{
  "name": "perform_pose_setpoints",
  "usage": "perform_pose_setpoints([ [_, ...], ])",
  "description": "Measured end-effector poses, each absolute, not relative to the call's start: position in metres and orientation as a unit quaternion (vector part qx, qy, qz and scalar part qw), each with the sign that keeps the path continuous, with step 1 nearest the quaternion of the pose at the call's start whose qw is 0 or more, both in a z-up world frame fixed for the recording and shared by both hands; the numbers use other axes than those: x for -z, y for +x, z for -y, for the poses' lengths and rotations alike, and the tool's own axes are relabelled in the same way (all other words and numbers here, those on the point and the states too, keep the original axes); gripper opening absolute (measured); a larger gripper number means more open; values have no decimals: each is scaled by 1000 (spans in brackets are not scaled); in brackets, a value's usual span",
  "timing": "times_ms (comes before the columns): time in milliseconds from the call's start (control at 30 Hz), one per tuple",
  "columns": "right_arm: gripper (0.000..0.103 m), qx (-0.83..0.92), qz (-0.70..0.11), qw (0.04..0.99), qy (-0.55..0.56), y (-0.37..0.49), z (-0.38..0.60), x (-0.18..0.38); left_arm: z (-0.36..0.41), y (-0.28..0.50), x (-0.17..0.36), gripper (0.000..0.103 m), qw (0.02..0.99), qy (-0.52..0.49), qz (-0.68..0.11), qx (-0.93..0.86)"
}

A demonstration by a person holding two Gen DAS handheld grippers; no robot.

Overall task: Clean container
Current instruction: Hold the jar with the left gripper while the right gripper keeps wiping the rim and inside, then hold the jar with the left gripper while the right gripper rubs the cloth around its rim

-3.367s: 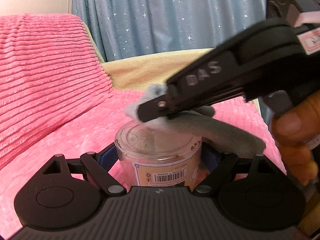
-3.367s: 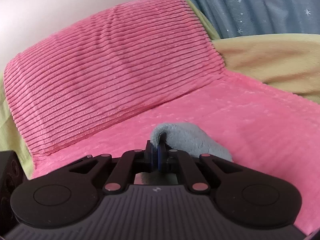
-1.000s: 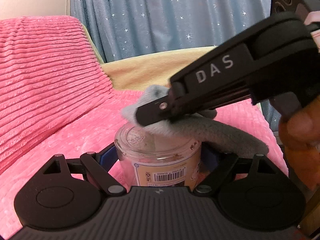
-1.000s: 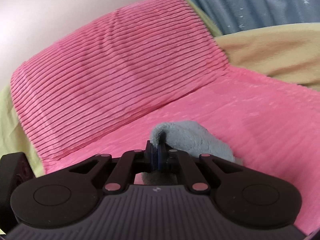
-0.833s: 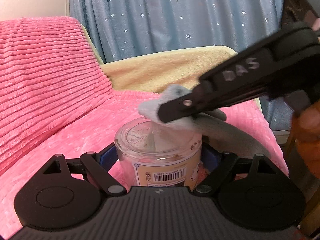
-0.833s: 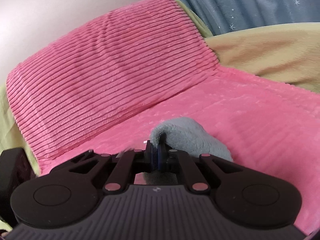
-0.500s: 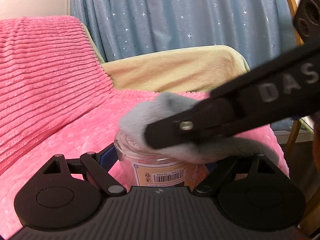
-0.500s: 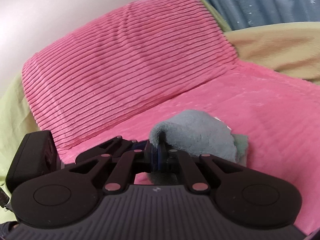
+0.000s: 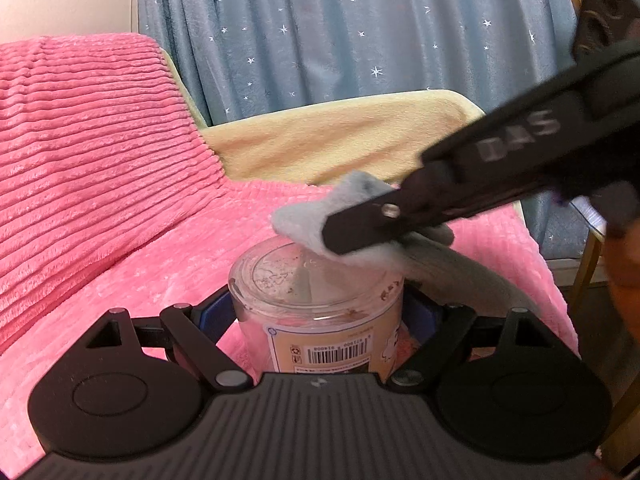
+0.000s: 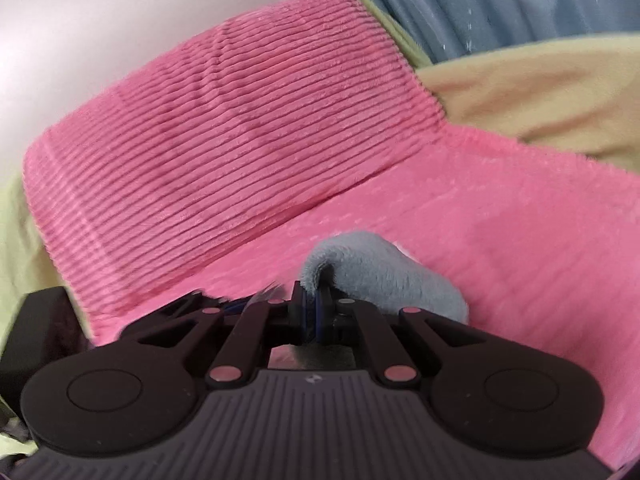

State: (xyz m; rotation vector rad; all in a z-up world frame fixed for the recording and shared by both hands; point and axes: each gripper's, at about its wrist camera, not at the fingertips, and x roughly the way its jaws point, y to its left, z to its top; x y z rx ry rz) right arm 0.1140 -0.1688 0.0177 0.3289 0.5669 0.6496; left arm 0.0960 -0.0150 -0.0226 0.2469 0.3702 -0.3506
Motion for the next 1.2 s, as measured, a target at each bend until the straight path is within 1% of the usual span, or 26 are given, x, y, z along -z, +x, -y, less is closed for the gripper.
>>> perform_pose_setpoints([
  [300, 1, -353, -270, 883, 152, 123, 141, -17, 16, 95, 23, 86, 960, 121, -183, 172],
  [533, 1, -315, -250, 908, 119, 131, 148, -19, 20, 96, 24, 86, 961, 122, -182, 168],
  [733, 1, -305, -266, 904, 139, 119, 170, -20, 20, 99, 24, 86, 961, 126, -183, 167],
  [900, 1, -339, -284, 883, 155, 106, 166, -21, 20, 99, 23, 86, 961, 125, -183, 167],
  [1033, 1, -355, -277, 882, 138, 109, 149, -21, 20, 100, 23, 86, 961, 123, -184, 166],
  [1200, 1, -348, -269, 886, 148, 126, 140, -20, 21, 98, 22, 86, 961, 124, -183, 166],
])
